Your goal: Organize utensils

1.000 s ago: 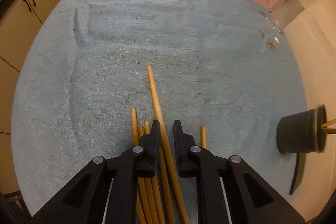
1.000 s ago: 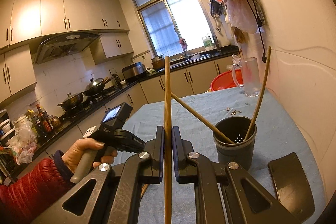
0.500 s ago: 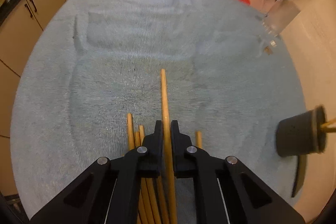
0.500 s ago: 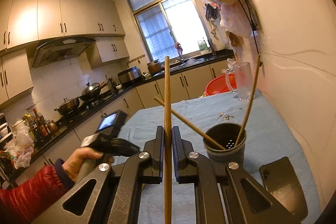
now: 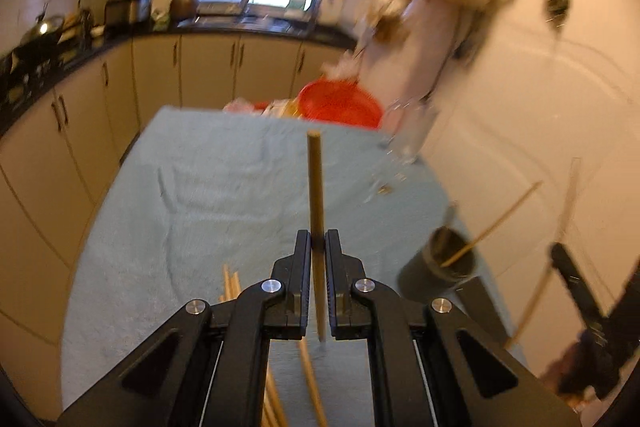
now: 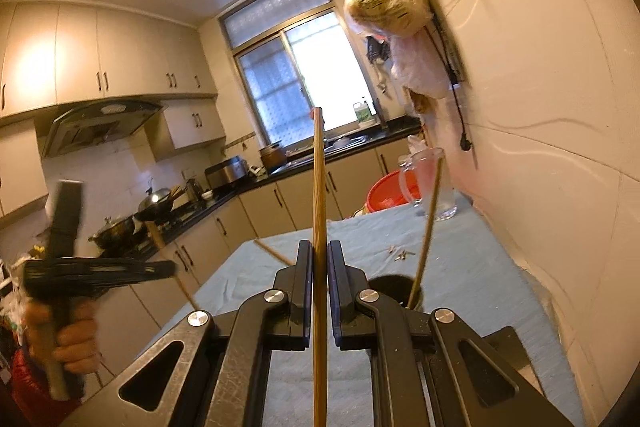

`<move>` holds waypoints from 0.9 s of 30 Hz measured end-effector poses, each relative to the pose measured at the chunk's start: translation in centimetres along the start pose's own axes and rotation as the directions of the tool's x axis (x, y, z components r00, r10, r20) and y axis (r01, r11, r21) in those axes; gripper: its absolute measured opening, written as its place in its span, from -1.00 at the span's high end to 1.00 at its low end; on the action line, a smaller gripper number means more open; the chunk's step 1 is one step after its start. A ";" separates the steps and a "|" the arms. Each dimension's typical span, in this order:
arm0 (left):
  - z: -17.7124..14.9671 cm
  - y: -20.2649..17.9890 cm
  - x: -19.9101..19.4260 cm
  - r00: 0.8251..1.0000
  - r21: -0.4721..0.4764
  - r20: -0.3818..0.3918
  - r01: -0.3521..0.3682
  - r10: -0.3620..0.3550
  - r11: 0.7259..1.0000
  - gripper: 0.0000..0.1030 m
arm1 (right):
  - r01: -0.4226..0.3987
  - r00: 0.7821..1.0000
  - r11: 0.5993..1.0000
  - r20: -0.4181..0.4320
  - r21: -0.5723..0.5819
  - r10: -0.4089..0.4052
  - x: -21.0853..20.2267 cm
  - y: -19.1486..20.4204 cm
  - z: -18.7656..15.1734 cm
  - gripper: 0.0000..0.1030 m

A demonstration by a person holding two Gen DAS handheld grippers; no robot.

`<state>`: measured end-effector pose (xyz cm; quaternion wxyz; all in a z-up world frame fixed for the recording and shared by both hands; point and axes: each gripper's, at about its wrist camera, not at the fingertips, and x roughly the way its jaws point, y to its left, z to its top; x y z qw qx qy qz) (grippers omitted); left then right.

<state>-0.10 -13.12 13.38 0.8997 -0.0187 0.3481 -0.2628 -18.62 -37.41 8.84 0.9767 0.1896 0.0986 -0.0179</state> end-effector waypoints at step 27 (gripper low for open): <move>7.0 -13.4 -1.9 0.967 0.161 0.099 0.215 -0.233 0.963 0.88 | 0.128 0.985 0.991 0.122 -0.035 -0.123 6.4 -2.2 5.6 0.84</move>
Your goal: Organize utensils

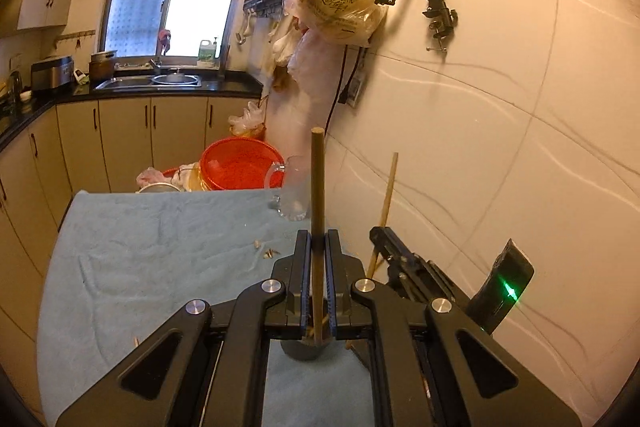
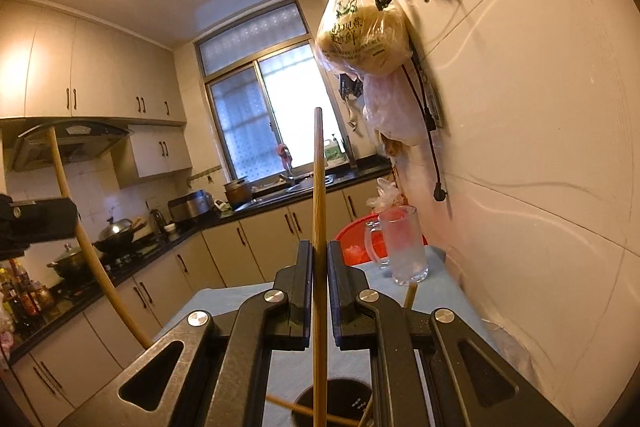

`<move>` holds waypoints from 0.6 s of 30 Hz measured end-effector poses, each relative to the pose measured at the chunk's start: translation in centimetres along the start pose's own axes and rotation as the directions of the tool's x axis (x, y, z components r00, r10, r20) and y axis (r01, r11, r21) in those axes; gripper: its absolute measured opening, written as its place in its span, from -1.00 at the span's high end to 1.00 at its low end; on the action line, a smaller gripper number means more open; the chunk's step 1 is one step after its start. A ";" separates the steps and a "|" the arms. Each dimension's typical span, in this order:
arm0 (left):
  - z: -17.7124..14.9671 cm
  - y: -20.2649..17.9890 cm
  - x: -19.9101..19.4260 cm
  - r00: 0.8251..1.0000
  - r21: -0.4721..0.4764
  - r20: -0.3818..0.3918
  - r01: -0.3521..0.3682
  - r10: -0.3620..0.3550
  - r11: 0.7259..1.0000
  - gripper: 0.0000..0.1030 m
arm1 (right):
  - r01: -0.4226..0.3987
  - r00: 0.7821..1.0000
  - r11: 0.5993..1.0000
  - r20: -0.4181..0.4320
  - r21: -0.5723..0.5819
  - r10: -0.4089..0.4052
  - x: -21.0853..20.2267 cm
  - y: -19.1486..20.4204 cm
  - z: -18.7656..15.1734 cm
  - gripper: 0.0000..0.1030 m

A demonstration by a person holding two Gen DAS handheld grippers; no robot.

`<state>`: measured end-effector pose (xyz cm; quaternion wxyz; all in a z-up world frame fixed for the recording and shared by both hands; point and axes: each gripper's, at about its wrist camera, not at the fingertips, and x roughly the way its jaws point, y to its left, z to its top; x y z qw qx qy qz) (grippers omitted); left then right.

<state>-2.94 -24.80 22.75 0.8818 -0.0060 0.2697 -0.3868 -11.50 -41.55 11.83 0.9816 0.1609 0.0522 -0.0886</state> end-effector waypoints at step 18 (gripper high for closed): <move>-2.9 1.6 9.3 0.991 -0.006 -0.135 -0.017 0.016 1.000 0.88 | 0.035 0.997 0.996 -0.061 -0.078 -0.040 4.2 -0.6 -2.8 0.84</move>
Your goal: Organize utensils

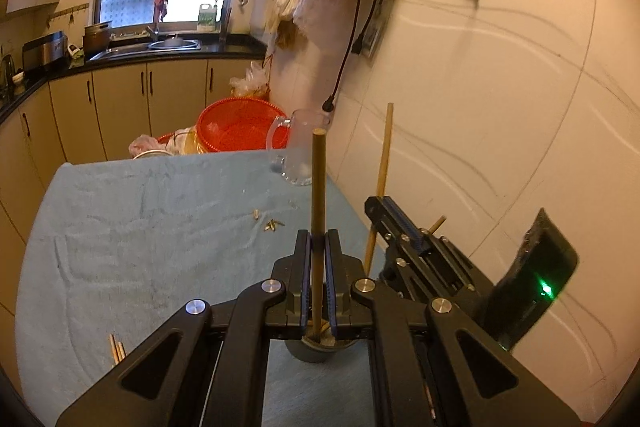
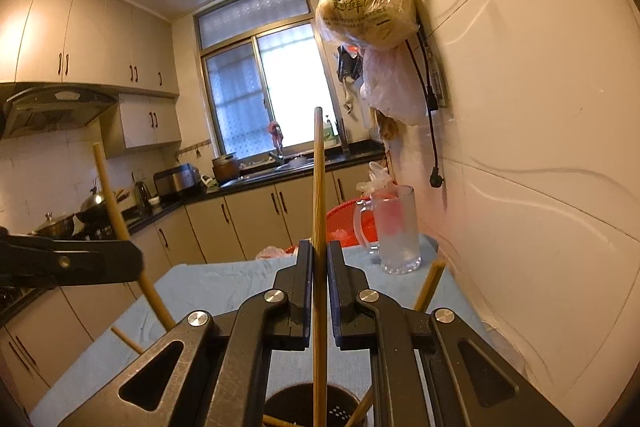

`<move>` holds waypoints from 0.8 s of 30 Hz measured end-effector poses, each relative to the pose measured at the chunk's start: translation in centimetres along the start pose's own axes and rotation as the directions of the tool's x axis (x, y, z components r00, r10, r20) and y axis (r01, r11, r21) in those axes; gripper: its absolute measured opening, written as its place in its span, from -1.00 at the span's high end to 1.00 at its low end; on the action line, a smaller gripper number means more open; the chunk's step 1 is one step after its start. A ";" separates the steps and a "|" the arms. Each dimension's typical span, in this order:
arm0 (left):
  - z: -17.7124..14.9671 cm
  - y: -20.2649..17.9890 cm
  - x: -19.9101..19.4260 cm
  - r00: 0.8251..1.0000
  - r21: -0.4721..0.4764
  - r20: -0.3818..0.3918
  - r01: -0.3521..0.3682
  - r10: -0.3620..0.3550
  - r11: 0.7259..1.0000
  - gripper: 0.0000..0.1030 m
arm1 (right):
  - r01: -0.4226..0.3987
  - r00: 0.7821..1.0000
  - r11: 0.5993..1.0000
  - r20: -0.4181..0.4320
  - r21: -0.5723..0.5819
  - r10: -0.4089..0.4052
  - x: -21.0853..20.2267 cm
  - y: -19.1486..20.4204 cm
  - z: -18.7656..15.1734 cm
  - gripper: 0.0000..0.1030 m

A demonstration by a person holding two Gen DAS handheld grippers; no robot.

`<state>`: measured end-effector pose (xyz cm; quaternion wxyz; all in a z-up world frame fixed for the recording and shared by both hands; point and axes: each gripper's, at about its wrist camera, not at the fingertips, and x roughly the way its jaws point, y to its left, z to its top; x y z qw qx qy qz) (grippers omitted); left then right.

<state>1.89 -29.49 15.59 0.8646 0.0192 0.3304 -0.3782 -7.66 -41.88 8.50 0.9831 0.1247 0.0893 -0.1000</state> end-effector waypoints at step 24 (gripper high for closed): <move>-0.2 2.1 -2.2 0.999 -0.073 0.026 -0.044 0.047 0.996 0.50 | -0.004 0.999 1.000 0.032 0.003 0.004 -5.3 -0.1 1.7 0.61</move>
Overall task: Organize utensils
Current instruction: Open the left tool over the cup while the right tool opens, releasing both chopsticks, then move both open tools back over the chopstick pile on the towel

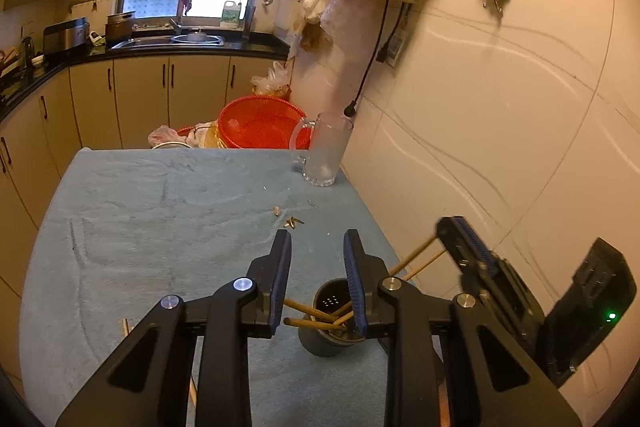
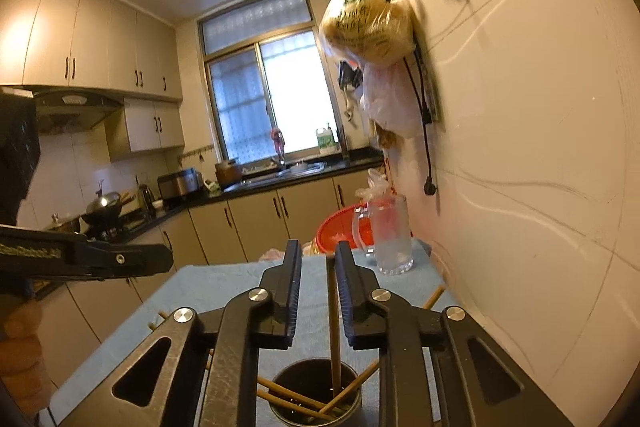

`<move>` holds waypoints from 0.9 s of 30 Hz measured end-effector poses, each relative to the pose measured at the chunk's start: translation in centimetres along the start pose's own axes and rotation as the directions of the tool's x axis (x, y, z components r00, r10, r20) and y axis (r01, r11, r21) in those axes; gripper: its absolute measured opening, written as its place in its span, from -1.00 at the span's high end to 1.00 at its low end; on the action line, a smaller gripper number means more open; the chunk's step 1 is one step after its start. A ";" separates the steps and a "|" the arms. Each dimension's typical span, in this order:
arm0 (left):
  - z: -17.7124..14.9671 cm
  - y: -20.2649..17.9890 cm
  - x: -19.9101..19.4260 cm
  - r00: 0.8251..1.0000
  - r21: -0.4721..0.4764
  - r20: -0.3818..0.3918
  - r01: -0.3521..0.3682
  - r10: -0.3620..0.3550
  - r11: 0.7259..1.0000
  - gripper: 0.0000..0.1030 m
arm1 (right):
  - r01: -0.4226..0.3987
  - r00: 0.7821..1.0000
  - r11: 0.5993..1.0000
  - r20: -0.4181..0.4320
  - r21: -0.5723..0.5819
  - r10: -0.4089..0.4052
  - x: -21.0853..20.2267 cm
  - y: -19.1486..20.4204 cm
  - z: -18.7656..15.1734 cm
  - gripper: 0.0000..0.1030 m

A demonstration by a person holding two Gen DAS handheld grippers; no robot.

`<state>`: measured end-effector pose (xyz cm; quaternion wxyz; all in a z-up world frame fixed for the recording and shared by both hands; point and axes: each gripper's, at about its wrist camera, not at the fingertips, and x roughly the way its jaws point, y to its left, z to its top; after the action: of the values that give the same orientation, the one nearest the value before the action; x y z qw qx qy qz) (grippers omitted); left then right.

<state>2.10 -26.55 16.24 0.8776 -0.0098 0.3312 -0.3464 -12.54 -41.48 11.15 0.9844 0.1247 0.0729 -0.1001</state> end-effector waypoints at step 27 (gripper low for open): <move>-12.7 17.0 -10.1 0.957 -0.208 -0.110 -0.286 0.268 0.935 0.16 | -0.254 0.905 0.966 -0.339 0.053 0.257 -4.6 9.1 -7.5 -0.21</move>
<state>-0.63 -4.70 7.93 0.8970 -0.0470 0.4007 -0.1803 -15.88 -30.09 6.83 0.9607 0.1526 0.2258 0.0525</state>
